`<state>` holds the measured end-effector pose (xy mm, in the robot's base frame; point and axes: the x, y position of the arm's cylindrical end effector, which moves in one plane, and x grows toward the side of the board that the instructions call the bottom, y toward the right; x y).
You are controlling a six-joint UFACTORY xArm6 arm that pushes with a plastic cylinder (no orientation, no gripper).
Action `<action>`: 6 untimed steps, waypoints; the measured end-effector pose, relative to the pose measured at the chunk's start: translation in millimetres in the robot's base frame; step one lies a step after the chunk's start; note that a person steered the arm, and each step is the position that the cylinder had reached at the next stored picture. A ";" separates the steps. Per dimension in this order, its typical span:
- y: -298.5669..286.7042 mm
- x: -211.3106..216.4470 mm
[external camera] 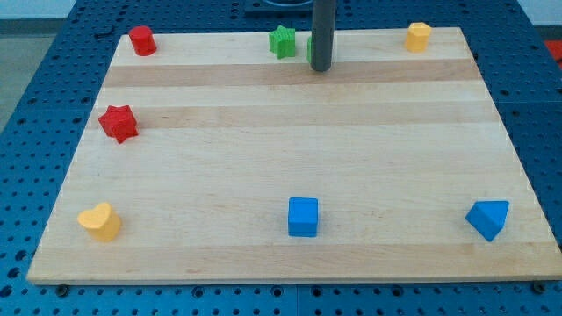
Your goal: Slide the green circle closer to the green star
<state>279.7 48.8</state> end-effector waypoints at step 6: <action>3.3 -19.0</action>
